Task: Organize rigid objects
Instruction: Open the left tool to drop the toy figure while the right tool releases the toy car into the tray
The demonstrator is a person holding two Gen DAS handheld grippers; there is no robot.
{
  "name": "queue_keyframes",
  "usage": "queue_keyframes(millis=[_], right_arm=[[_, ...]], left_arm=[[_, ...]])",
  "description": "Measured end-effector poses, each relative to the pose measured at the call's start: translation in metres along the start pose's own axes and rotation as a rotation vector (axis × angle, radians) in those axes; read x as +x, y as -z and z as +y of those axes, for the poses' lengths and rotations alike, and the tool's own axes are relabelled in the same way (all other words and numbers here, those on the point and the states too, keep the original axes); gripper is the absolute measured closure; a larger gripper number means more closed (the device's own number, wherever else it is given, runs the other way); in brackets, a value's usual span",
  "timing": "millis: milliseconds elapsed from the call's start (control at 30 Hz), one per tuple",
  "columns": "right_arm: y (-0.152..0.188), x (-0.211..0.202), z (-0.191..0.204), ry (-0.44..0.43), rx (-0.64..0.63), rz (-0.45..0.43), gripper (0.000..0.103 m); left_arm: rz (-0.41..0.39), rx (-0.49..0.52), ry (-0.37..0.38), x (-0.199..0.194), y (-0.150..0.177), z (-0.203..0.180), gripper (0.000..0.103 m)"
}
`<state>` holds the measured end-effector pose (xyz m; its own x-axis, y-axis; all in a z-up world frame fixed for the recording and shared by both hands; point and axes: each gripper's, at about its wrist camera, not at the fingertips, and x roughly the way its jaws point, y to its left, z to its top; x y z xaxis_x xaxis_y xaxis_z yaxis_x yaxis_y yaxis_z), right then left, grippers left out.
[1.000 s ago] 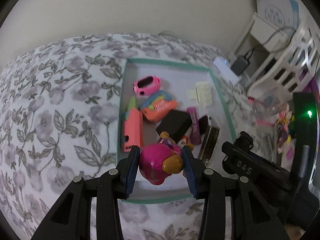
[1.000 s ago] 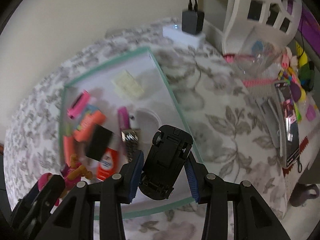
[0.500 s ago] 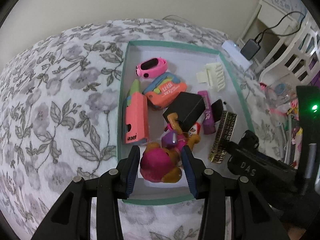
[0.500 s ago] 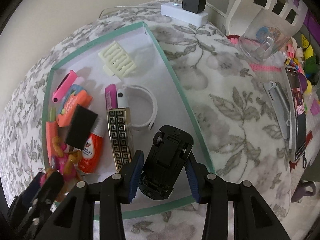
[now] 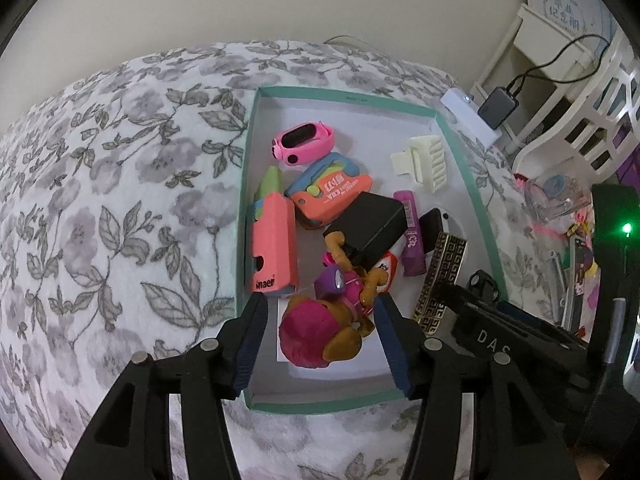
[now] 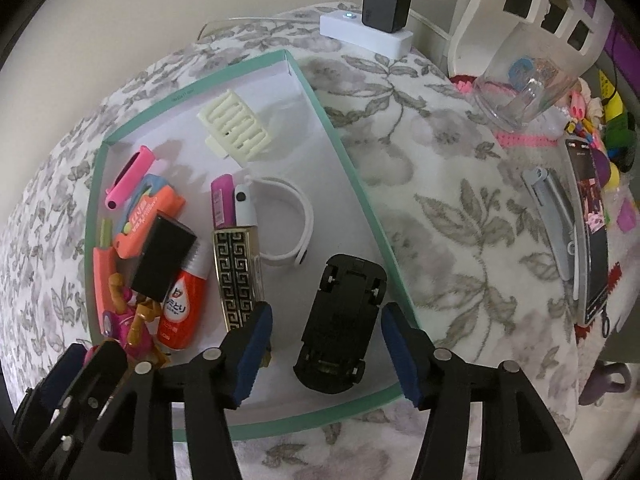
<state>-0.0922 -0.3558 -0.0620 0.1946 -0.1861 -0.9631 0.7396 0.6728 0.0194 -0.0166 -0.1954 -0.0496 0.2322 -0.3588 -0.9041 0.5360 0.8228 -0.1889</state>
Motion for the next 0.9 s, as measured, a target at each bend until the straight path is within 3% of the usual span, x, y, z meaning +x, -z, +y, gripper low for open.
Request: queue_keyframes(millis=[167,267,433,500,600,667,800,900], right_arm=[[-0.003,-0.015,0.003,-0.038,0.006,-0.047,0.036],[-0.002,-0.024,0.01,-0.085,0.003,-0.068,0.036],[0.004,-0.035,0.036,-0.141,-0.07,-0.094,0.032],[0.007,-0.037,0.048,-0.163,-0.097,-0.095,0.025],[0.012,-0.039,0.059,-0.17,-0.134,-0.103,0.022],[0.015,-0.04,0.064,-0.173,-0.152,-0.105,0.02],[0.022,-0.041,0.069,-0.181,-0.166,-0.11,0.002],[0.027,-0.043,0.07,-0.188,-0.169,-0.115,0.002]], left_arm=[[-0.017,-0.059,-0.01,-0.012,-0.006,0.016,0.045],[-0.036,-0.095,-0.048,-0.019,-0.01,0.031,0.025],[-0.047,-0.144,-0.163,-0.026,-0.015,0.06,0.024],[-0.039,-0.167,-0.198,-0.027,-0.015,0.072,0.018],[-0.034,-0.204,-0.232,-0.03,-0.015,0.089,0.01],[-0.034,-0.218,-0.252,-0.032,-0.013,0.097,0.009],[-0.029,-0.223,-0.277,-0.035,-0.01,0.107,0.009],[-0.025,-0.225,-0.281,-0.036,-0.008,0.111,0.009]])
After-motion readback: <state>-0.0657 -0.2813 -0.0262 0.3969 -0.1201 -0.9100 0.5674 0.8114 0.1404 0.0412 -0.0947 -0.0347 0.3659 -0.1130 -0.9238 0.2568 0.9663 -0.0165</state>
